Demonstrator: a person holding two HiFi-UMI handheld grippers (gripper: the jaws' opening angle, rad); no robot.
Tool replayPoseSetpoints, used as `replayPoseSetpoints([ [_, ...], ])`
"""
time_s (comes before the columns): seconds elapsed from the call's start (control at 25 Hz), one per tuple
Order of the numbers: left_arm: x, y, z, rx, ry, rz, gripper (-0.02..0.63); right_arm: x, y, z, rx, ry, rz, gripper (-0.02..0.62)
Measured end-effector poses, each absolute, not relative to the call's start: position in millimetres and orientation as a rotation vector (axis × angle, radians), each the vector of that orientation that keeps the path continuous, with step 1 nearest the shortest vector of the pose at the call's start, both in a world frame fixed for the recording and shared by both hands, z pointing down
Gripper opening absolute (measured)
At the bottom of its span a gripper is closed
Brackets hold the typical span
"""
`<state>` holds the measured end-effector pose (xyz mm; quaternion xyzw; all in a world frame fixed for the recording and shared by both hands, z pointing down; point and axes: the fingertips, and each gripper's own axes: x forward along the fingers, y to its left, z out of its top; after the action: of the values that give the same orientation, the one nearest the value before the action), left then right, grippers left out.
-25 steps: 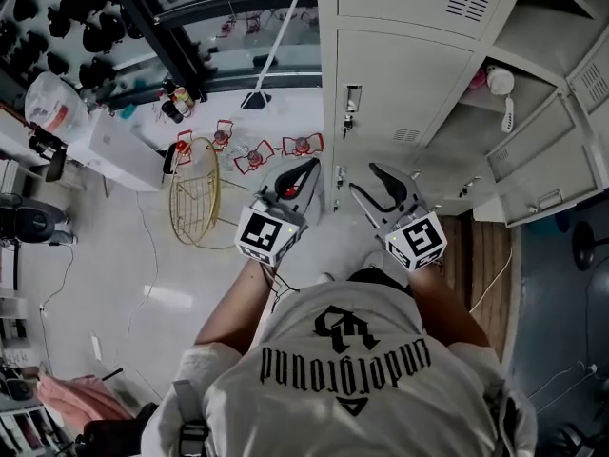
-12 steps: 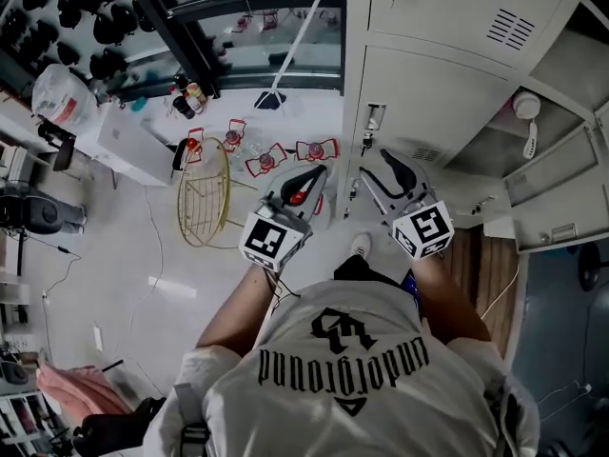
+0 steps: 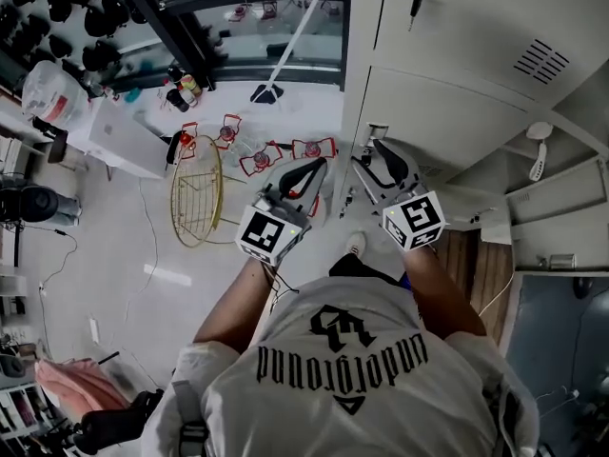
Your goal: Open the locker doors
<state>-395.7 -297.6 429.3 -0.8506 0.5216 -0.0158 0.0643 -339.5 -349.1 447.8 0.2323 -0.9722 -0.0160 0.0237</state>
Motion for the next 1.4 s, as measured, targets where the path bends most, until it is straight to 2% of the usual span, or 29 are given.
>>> replayPoseSetpoints([
  [0.32,-411,-319,441,-2.576,1.633,-0.050,0.008,-355,-369,461,0.782,-2.944,0.010,0.216],
  [0.4,-414,-321,445,-2.577,1.640,-0.050,0.008,-360,-371,461,0.801,-2.936,0.014,0.235],
  [0.6,-420,-326,449,-2.579,1.651,-0.042,0.008,-360,-374,461,0.862,-2.930,-0.015,0.210],
  [0.84,-422,-327,452,-2.587,1.654,-0.045,0.008,-360,-374,461,0.860,-2.928,-0.022,0.215],
  [1.04,-418,-319,451,-2.598,1.668,-0.033,0.008,-361,-370,462,0.835,-2.935,0.006,0.231],
  [1.4,-417,-287,437,-2.573,1.634,-0.039,0.008,-348,-334,462,0.863,-2.925,0.007,0.219],
])
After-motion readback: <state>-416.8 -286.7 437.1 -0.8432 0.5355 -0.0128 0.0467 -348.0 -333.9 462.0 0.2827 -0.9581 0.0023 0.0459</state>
